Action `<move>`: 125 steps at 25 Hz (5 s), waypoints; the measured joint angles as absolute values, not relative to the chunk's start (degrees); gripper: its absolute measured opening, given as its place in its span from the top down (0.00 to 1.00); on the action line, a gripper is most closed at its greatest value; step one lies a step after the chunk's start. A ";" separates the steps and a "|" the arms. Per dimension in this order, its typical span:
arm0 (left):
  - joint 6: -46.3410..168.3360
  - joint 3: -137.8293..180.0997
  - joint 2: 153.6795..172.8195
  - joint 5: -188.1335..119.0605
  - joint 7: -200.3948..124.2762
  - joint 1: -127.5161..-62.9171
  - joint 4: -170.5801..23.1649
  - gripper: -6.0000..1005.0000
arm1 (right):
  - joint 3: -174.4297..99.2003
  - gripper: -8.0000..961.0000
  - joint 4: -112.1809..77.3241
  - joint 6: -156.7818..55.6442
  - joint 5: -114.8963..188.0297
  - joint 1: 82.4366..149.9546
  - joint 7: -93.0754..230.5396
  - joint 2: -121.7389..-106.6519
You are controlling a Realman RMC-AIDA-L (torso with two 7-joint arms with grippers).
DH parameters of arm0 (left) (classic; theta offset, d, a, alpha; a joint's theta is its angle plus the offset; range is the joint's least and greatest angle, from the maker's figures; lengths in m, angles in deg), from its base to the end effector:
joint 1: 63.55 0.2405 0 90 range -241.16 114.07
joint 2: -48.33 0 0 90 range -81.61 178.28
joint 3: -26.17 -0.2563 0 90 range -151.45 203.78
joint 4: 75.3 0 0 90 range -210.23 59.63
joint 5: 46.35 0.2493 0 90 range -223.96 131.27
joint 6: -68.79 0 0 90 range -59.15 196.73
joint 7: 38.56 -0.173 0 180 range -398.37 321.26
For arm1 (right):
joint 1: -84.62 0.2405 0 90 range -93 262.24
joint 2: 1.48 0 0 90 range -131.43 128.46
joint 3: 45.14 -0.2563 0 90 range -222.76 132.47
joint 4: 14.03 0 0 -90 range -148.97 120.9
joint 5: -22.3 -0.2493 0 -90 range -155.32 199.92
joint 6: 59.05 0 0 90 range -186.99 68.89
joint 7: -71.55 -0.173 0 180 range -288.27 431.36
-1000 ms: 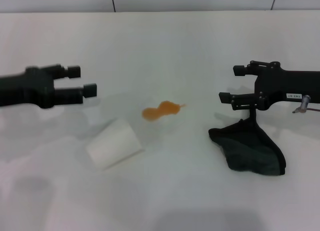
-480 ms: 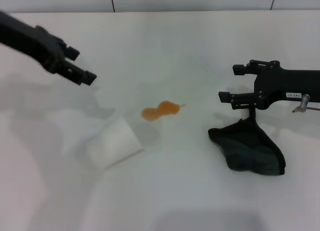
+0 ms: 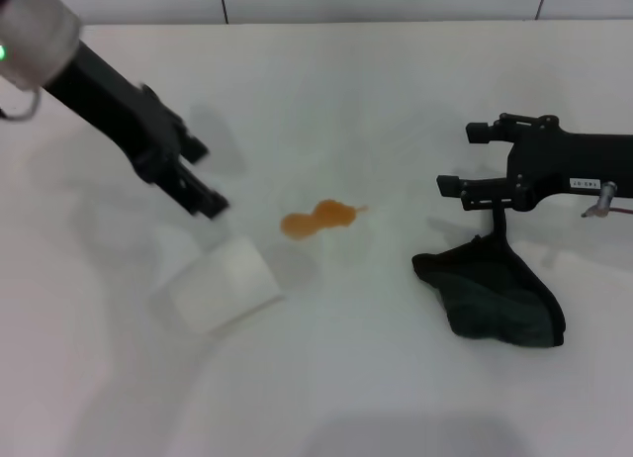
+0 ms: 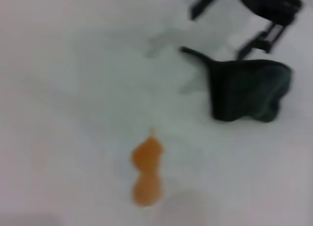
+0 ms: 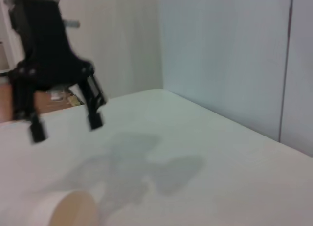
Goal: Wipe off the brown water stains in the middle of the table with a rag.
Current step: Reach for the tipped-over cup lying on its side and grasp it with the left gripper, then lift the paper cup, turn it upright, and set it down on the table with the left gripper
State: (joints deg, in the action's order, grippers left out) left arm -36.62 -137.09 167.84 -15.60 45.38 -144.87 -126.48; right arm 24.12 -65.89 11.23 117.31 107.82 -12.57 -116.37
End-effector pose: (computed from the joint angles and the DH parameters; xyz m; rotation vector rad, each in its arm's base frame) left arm -0.1684 0.4309 0.0322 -3.0487 -0.5677 0.4143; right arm 0.2462 0.4053 -0.0148 -2.6344 0.4275 0.5234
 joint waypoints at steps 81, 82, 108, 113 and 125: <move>-14.84 -136.96 167.63 -2.74 59.07 -141.63 -98.71 0.20 | 24.55 0.09 -63.69 7.80 117.30 107.96 -12.57 -116.44; -14.78 -136.96 167.64 -2.77 59.07 -141.63 -98.63 0.20 | 24.55 0.09 -63.69 7.78 117.31 107.95 -12.57 -116.44; -12.60 -136.96 167.74 -2.51 59.44 -141.33 -97.27 0.26 | 24.55 0.09 -63.69 7.48 117.31 107.91 -12.57 -116.44; -14.56 -136.96 167.62 -4.40 59.62 -142.38 -99.71 0.28 | 24.38 0.09 -63.69 7.48 117.31 107.87 -12.57 -116.44; -23.12 -137.05 167.26 -24.06 55.29 -142.55 -117.06 0.36 | 24.02 0.09 -64.40 7.89 117.17 107.14 -12.57 -116.44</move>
